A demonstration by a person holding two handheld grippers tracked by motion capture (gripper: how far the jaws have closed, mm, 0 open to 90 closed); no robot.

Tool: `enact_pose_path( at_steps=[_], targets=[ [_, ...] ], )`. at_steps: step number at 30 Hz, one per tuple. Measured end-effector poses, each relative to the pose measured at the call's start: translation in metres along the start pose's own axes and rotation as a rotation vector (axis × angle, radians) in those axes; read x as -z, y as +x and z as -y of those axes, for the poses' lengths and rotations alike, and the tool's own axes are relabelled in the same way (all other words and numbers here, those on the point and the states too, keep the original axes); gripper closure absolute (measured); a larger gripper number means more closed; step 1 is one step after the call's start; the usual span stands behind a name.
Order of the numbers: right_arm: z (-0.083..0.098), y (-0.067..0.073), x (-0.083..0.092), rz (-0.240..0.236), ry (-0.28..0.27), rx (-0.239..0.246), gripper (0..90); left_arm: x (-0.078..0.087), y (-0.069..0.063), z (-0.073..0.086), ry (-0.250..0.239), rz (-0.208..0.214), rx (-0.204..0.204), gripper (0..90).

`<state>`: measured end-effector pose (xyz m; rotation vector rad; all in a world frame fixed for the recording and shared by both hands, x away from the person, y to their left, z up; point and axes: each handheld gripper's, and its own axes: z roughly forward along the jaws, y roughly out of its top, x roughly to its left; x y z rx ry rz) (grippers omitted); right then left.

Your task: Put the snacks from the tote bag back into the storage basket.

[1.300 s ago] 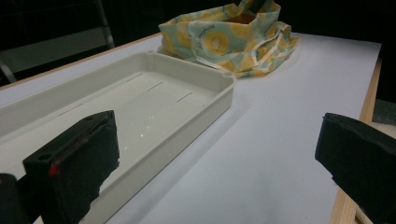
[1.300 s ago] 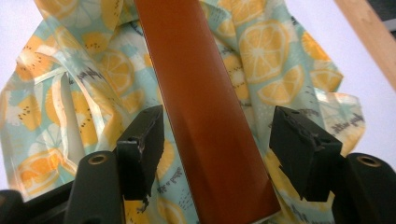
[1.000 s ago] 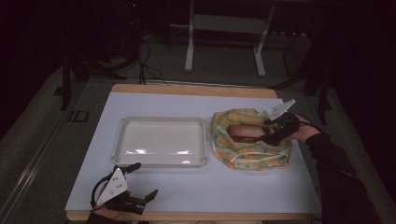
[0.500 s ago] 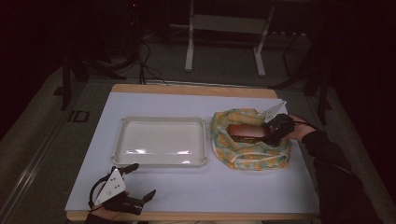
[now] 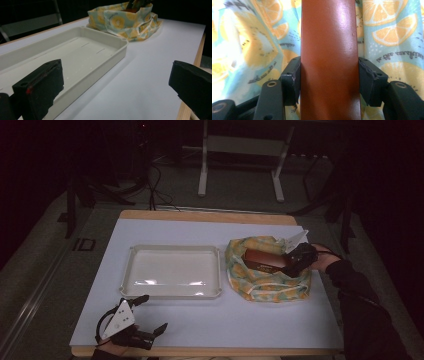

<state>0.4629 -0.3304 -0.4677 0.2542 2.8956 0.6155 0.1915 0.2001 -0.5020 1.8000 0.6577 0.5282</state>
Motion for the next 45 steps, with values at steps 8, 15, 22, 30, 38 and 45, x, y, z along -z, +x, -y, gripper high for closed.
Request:
enact_pose_path(
  at_steps=[8, 15, 22, 30, 38, 45],
  targets=[
    [-0.004, 0.000, 0.011, 0.003, -0.021, -0.011, 42.6, 0.000, -0.002, 0.000, 0.006, -0.002, -0.018, 0.0],
    [-0.006, 0.000, 0.026, 0.023, -0.049, -0.031, 42.7, 0.001, -0.002, -0.001, -0.003, -0.004, -0.018, 0.0],
    [-0.012, 0.002, 0.045, 0.047, -0.076, -0.031, 42.8, 0.000, -0.003, -0.002, -0.005, 0.003, -0.016, 0.0],
    [-0.026, 0.003, 0.070, 0.081, -0.089, -0.028, 42.7, 0.000, -0.004, -0.002, 0.000, 0.005, -0.024, 0.0],
    [-0.043, 0.004, 0.087, 0.088, -0.079, -0.008, 42.8, -0.001, -0.004, -0.002, -0.001, 0.013, -0.026, 0.0],
    [-0.060, 0.006, 0.096, 0.099, -0.080, 0.006, 42.8, -0.002, -0.005, -0.002, 0.001, 0.017, -0.028, 0.0]
  ],
)
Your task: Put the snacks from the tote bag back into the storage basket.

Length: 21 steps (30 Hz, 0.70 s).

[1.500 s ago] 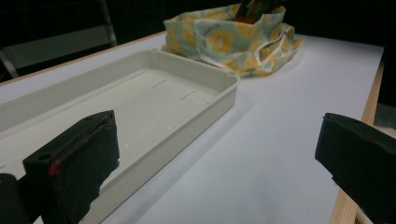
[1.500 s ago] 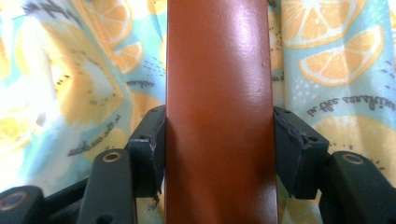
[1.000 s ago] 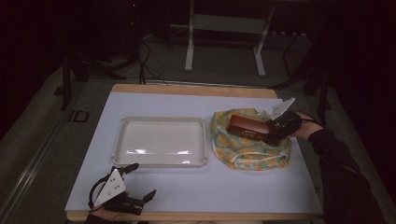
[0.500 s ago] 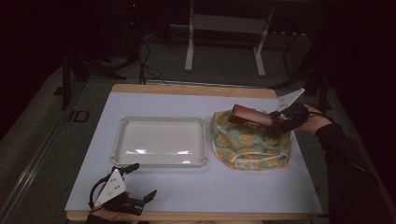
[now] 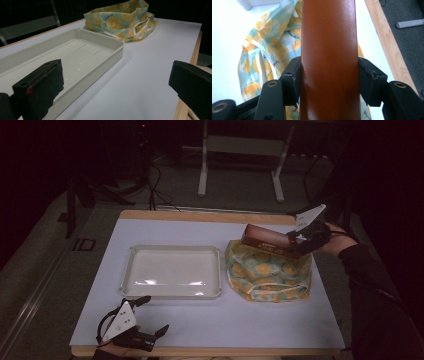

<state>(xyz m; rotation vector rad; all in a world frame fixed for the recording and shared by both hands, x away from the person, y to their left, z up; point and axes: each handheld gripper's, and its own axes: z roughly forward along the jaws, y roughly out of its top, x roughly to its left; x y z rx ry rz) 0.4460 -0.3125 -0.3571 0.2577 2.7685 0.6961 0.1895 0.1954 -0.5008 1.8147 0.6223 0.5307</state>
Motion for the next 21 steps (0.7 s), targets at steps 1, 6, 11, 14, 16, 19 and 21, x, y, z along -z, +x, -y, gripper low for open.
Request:
enact_pose_path(
  at_steps=[1, 6, 11, 14, 16, 19, 21],
  targets=[
    [-0.003, 0.000, 0.001, 0.001, -0.001, 0.001, 42.8, 0.000, 0.000, 0.000, 0.000, 0.001, -0.001, 0.0],
    [-0.018, 0.003, 0.005, 0.002, 0.004, 0.024, 42.8, 0.000, 0.000, 0.001, 0.000, 0.007, 0.002, 0.0],
    [-0.033, 0.007, 0.005, -0.004, -0.003, 0.052, 42.9, 0.000, 0.000, 0.001, 0.005, 0.008, -0.007, 0.0],
    [-0.043, 0.010, 0.003, -0.008, 0.002, 0.075, 42.9, 0.000, 0.000, 0.001, 0.004, 0.011, -0.009, 0.0],
    [-0.049, 0.013, 0.002, -0.013, -0.002, 0.090, 42.9, 0.000, -0.001, 0.001, 0.002, 0.011, -0.007, 0.0],
    [-0.059, 0.016, 0.000, -0.016, -0.012, 0.118, 42.9, 0.000, -0.001, 0.001, 0.001, 0.011, -0.007, 0.0],
    [-0.065, 0.019, -0.001, -0.019, -0.023, 0.138, 42.9, 0.000, -0.001, 0.001, 0.001, 0.014, -0.008, 0.0]
  ],
)
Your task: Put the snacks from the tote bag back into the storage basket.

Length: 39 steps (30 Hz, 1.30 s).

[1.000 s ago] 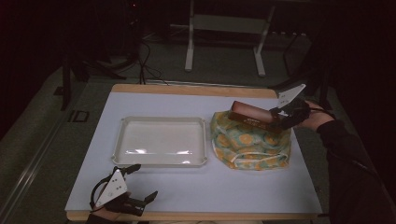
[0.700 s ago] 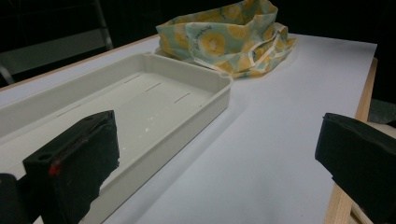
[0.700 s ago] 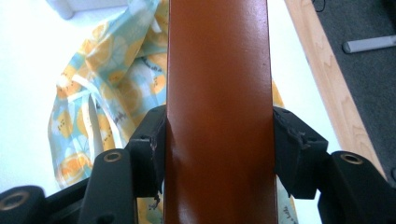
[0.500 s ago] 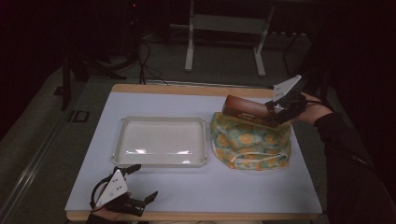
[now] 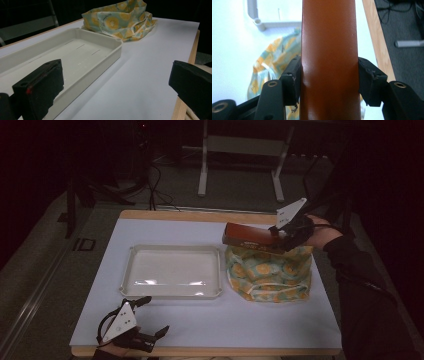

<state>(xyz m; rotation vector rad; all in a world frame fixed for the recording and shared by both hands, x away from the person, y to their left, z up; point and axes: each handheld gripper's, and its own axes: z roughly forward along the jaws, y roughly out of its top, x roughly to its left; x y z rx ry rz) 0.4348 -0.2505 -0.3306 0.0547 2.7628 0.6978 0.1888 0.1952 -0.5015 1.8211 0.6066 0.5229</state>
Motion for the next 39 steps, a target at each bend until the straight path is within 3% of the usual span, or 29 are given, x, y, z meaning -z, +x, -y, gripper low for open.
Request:
enact_pose_path(
  at_steps=[13, 39],
  targets=[
    [-0.038, 0.016, -0.015, -0.044, 0.001, 0.116, 42.9, 0.000, -0.001, 0.000, -0.001, 0.012, -0.007, 0.0],
    [-0.092, 0.039, -0.057, -0.116, -0.052, 0.199, 42.9, -0.001, -0.002, 0.000, -0.001, 0.024, -0.012, 0.0]
  ],
)
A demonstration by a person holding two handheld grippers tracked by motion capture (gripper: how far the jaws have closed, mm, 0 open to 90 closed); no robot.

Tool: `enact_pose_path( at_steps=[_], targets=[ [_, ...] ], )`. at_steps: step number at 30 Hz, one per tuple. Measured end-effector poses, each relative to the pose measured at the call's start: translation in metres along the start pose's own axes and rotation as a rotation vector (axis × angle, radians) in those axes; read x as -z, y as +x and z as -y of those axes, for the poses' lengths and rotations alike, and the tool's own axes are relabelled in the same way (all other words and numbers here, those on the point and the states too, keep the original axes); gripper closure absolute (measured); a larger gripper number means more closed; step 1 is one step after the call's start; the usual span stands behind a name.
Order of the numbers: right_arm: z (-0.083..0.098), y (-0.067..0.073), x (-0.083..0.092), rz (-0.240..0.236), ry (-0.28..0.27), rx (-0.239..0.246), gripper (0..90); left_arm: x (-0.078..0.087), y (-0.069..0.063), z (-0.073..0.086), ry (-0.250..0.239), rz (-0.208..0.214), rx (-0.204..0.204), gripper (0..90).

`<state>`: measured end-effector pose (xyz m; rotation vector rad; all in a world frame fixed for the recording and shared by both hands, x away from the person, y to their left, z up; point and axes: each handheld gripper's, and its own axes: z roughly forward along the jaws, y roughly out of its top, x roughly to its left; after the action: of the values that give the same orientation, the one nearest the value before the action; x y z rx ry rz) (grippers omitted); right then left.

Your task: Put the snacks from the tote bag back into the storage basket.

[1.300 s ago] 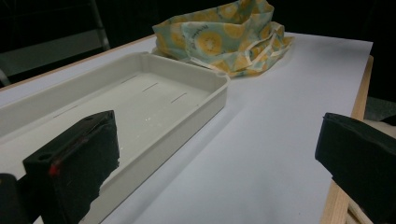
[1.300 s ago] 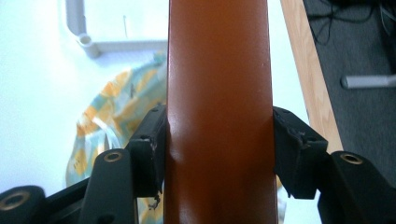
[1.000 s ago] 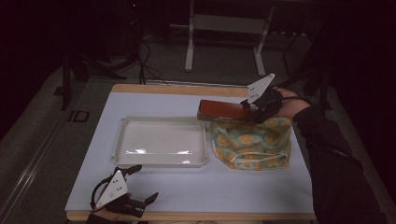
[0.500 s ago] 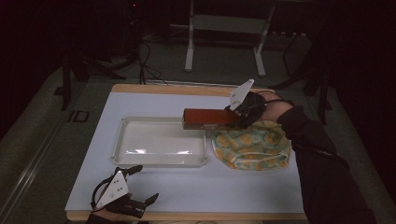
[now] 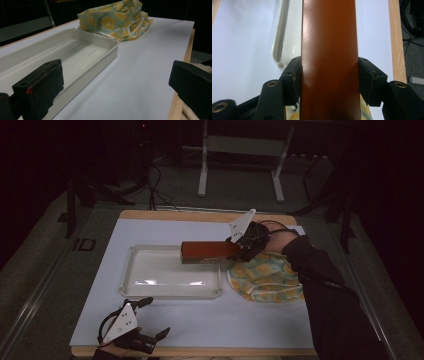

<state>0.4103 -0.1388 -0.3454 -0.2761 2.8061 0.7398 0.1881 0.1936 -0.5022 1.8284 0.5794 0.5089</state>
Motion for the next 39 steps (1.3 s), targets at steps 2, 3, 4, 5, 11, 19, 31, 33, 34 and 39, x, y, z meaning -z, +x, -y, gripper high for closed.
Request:
enact_pose_path(
  at_steps=[2, 3, 4, 5, 11, 19, 31, 33, 34, 39],
  targets=[
    [-0.004, 0.001, -0.001, -0.003, -0.019, 0.005, 42.9, 0.000, 0.000, 0.000, 0.000, 0.000, 0.000, 0.0],
    [-0.005, 0.001, -0.001, 0.001, -0.032, 0.007, 42.9, 0.000, 0.000, 0.000, 0.001, 0.000, -0.001, 0.0],
    [-0.007, 0.001, -0.002, -0.005, -0.045, 0.008, 42.9, 0.000, 0.000, 0.000, 0.000, 0.001, -0.001, 0.0],
    [-0.009, 0.001, -0.002, -0.004, -0.058, 0.012, 42.9, 0.000, 0.000, 0.000, 0.000, 0.002, -0.001, 0.0],
    [-0.017, 0.003, -0.006, 0.008, -0.117, 0.020, 42.9, 0.000, -0.001, 0.000, -0.001, 0.007, -0.001, 0.0],
    [-0.016, 0.001, -0.027, 0.025, -0.163, -0.015, 42.9, 0.000, -0.001, 0.000, 0.000, 0.013, -0.006, 0.0],
    [-0.006, 0.004, -0.079, -0.026, -0.153, -0.040, 42.9, 0.000, -0.001, 0.000, 0.007, 0.024, -0.010, 0.0],
    [-0.006, 0.005, -0.088, -0.027, -0.135, -0.039, 42.9, -0.001, -0.001, 0.001, 0.008, 0.024, -0.011, 0.0],
    [-0.006, 0.005, -0.091, -0.032, -0.132, -0.036, 42.9, -0.001, -0.001, 0.001, 0.007, 0.025, -0.012, 0.0],
    [-0.006, 0.007, -0.109, -0.031, -0.116, -0.037, 42.8, -0.001, -0.001, 0.001, 0.008, 0.031, -0.017, 0.0]
  ],
)
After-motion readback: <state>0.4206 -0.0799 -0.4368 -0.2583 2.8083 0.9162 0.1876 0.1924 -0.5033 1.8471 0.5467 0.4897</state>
